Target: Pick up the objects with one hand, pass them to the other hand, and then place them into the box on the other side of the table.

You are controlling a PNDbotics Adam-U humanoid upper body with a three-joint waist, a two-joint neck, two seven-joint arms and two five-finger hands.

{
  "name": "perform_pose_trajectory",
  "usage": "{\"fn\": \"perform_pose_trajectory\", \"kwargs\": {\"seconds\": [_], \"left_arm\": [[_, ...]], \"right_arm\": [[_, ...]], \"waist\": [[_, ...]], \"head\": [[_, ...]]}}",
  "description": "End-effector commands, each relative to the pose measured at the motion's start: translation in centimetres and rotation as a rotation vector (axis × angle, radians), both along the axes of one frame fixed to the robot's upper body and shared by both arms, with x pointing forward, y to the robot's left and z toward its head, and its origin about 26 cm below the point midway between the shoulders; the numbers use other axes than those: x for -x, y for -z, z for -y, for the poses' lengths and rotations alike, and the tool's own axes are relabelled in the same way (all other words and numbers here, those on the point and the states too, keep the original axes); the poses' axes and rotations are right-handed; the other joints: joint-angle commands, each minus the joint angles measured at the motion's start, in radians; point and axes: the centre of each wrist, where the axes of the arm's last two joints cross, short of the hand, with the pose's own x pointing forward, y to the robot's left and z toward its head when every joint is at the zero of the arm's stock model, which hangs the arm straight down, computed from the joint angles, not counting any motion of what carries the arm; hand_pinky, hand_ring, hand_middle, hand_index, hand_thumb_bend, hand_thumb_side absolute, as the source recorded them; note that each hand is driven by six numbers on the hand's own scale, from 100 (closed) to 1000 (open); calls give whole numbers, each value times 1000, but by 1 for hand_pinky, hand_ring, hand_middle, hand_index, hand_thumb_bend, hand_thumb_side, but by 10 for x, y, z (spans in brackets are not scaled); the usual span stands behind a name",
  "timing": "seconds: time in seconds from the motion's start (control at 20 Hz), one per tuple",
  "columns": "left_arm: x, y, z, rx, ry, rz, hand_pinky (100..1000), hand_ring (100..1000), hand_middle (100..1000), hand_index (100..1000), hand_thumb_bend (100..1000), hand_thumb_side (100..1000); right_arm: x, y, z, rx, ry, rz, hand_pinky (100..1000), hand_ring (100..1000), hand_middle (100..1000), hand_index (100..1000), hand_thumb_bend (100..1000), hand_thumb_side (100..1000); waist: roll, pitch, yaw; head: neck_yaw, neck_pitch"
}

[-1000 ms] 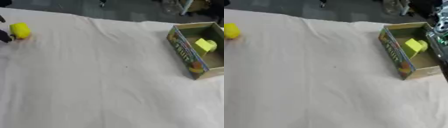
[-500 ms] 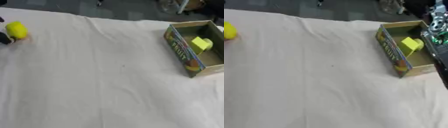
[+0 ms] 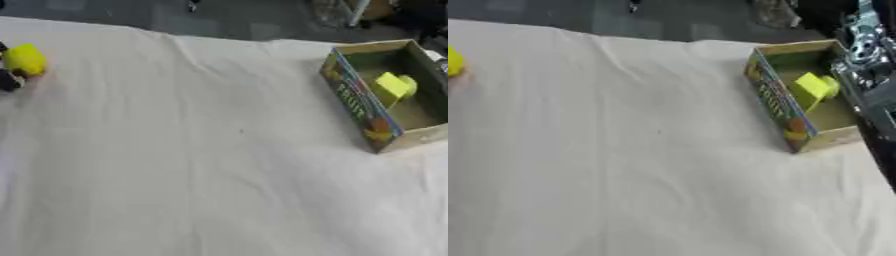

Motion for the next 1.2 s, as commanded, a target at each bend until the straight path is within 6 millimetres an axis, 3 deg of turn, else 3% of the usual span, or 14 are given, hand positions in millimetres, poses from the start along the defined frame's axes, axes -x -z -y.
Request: {"fn": "perform_pose_trajectory", "kwargs": {"seconds": [0.05, 0.45, 0.85, 1.2], "left_arm": [[1, -10, -1, -25, -23, 56, 558, 634, 594, 701, 142, 100], [1, -9, 2, -40, -54, 189, 393, 526, 493, 582, 100, 100], [4, -18, 2, -40, -8, 283, 340, 498, 477, 564, 100, 100], [11, -33, 5, -48, 87, 325, 334, 496, 475, 561, 100, 100]], "right_arm": [[3, -10, 3, 18, 7, 25, 767, 759, 768, 798, 100, 432], [2, -8, 3, 14, -2, 18, 769, 760, 767, 798, 100, 439], [2, -7, 5, 17, -8, 17, 770, 761, 768, 799, 100, 441], [2, -7, 5, 19, -10, 17, 770, 761, 768, 799, 100, 439]], "waist": [[-7, -8, -4], [-5, -14, -6], [2, -25, -2], [4, -36, 6]], "head": [[-4, 2], [-10, 10], [-25, 19], [-62, 31]]}}
